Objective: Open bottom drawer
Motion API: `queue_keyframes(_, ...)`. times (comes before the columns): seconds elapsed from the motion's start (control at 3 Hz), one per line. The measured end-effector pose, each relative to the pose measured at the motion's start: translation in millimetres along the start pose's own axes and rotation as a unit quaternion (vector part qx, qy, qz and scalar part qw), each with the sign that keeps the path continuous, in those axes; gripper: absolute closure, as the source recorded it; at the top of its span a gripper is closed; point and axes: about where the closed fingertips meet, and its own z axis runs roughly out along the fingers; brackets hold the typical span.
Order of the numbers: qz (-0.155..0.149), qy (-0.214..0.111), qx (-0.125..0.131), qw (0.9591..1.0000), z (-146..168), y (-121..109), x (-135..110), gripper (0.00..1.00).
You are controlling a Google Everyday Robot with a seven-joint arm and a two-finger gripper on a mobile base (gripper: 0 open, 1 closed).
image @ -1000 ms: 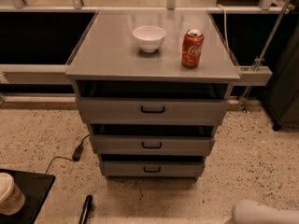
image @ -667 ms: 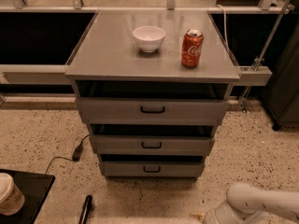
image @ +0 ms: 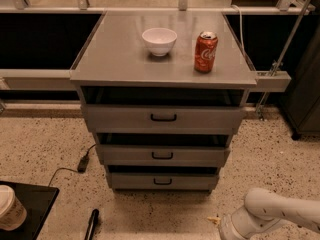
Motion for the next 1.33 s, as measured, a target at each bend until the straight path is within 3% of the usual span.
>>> queue_keyframes(0.33,0.040,-0.004,0.057,0.9976,-16,-30,8,0.00)
queue_keyframes(0.67,0.096,0.000,0.144,0.9849,-45,-54,2,0.00)
queue_keyframes(1.0,0.122,-0.001,0.188,0.9747,-52,-71,4,0.00)
queue_keyframes(1.33,0.120,-0.001,0.188,0.9748,-52,-72,4,0.00)
